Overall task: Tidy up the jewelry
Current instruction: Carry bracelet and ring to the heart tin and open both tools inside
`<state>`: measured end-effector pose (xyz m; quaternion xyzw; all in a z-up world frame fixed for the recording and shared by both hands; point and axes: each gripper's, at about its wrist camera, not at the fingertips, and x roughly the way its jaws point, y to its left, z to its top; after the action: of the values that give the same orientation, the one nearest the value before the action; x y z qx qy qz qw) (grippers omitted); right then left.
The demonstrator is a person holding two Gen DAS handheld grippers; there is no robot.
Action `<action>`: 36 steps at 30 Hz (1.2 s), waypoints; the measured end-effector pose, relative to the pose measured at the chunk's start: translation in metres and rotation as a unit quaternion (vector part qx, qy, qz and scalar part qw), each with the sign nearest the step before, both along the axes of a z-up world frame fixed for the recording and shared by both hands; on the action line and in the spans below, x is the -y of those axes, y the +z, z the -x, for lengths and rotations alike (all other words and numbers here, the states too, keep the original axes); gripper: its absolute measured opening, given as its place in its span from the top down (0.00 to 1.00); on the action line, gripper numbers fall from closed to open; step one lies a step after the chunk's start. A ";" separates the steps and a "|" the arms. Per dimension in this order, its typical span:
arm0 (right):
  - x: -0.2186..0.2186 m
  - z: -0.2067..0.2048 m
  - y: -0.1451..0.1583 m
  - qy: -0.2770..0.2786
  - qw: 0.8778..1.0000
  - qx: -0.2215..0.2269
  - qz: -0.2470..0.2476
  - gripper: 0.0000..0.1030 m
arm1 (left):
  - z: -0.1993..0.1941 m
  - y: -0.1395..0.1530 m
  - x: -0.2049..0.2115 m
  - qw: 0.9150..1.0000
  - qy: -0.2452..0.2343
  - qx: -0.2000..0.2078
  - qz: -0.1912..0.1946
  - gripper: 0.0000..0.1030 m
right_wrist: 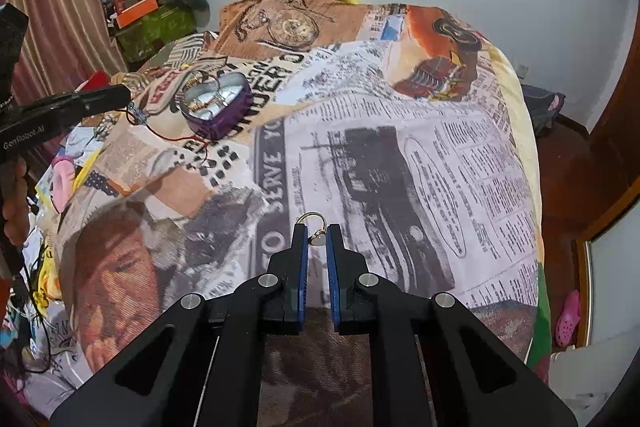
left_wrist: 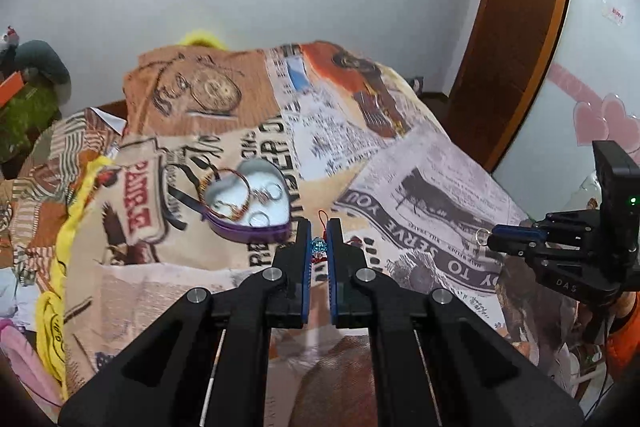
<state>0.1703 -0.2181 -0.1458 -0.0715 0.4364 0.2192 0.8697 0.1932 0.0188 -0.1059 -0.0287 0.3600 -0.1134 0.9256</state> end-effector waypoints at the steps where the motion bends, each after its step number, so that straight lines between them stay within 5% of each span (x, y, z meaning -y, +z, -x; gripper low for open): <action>1: -0.003 -0.001 0.003 0.002 1.000 0.003 -0.001 0.92 | 0.002 0.003 -0.002 1.000 0.002 0.004 -0.001 0.95; 18: -0.069 -0.029 0.034 0.051 0.997 0.046 -0.033 0.92 | -0.007 0.032 -0.038 0.998 0.028 0.052 -0.015 0.95; 36: -0.129 -0.085 0.028 0.085 0.995 0.045 -0.039 0.92 | -0.060 0.031 -0.050 0.997 0.024 0.072 -0.018 0.95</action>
<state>0.2554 -0.0894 -0.1180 -0.0845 0.3807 0.3059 0.8685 0.2528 0.0690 -0.0751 -0.0120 0.2933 -0.0864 0.9520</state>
